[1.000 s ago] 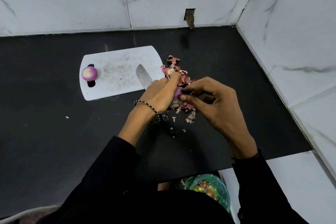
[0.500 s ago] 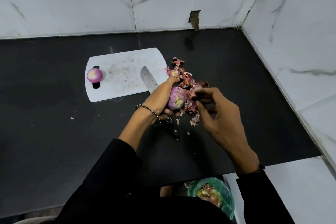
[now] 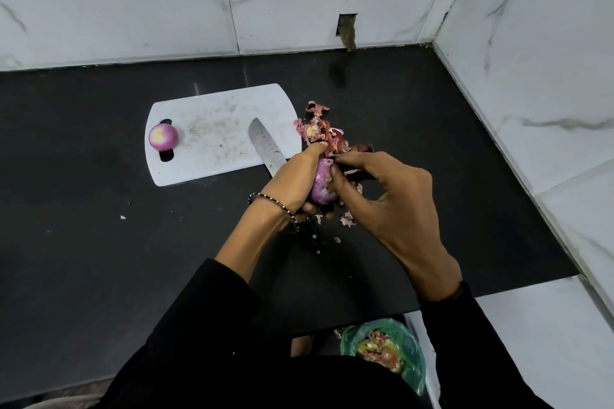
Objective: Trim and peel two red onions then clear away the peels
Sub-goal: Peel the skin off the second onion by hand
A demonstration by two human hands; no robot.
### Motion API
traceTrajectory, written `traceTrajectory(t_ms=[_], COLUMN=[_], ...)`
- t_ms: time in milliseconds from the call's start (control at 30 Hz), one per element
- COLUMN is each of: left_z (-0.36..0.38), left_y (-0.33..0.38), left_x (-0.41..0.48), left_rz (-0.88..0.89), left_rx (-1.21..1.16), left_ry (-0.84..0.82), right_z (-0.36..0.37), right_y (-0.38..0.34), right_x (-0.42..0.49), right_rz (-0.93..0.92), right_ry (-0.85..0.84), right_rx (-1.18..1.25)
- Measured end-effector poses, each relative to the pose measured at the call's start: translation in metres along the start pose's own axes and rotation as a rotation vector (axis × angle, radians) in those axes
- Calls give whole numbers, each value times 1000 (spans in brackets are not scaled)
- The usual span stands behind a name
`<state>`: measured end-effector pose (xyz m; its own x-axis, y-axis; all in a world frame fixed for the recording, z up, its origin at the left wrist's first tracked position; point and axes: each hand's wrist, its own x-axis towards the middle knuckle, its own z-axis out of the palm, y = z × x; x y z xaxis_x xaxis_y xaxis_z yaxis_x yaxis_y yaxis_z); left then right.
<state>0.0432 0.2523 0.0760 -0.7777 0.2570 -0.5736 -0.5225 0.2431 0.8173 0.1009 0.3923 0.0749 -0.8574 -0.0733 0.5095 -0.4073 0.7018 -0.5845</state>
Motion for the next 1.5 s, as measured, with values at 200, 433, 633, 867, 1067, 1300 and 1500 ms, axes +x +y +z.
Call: traceTrajectory(t_ms=[200,433,633,867,1067,1300,1500], left_z=[0,-3,-2,-4,-2,-1,-5], left_y=[-1,-2,2,-4,-8,5,2], left_x=[2,-5,-5,3,2,-13,-7], left_rz=[33,31,60,213,303,149,96], left_rx=[59,-6,25,258,417,74,101], left_ry=[52,-39,-9,132,202,-48,-94], right_z=[7,3,1,-2,4,-4,-8], right_y=[-4,-3,-8,-8,-5,-1,-5], right_x=[1,-3,-2,-5,-2,-4,-6], right_rz=[-3,186,130,41,-16,177,146], right_ry=[-5,91,79,10,59,118,-19], right_rx=[-45,218,183,81,-64,178,207])
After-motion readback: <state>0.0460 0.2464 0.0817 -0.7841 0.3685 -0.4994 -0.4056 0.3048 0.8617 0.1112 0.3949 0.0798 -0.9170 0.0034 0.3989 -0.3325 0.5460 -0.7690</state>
